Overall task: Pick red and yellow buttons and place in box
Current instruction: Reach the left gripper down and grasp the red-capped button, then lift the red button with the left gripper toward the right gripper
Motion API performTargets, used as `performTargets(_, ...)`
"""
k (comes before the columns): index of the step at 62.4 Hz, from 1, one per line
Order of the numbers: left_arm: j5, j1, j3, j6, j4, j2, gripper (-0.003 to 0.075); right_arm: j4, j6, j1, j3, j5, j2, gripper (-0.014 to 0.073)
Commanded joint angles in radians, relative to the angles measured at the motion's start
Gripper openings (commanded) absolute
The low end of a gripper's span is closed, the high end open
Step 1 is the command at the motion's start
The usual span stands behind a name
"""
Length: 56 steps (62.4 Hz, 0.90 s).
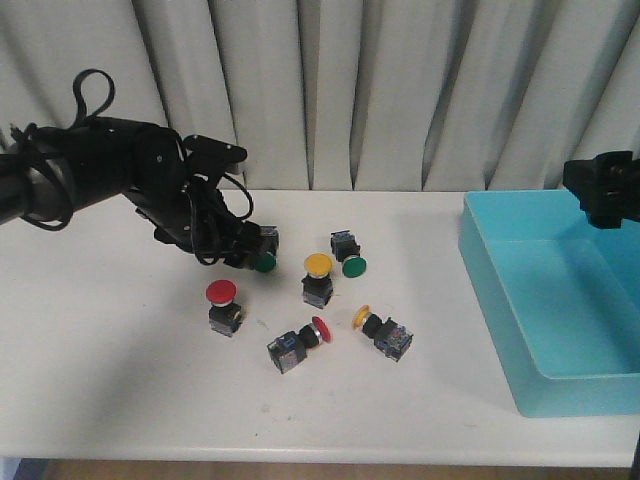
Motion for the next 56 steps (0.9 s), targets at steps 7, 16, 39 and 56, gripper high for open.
performTargets(7,-0.036,-0.002,-0.033,-0.005,-0.004,0.007,0.0586,0.007,-0.002,-0.002,-0.035,-0.06,-0.013,0.0625)
performTargets(16,-0.022,-0.002,-0.033,-0.006,-0.001,0.029,0.0586,0.009,-0.002,-0.002,-0.035,-0.06,-0.013,0.062)
performTargets(39,0.014,-0.002,-0.033,-0.007,0.0,0.081,0.0586,0.029,-0.002,-0.002,-0.035,-0.06,-0.013,0.0608)
performTargets(56,0.017,-0.002,-0.033,-0.007,0.0,0.087,0.0555,0.03,-0.002,-0.002,-0.035,-0.06,-0.013,0.0593)
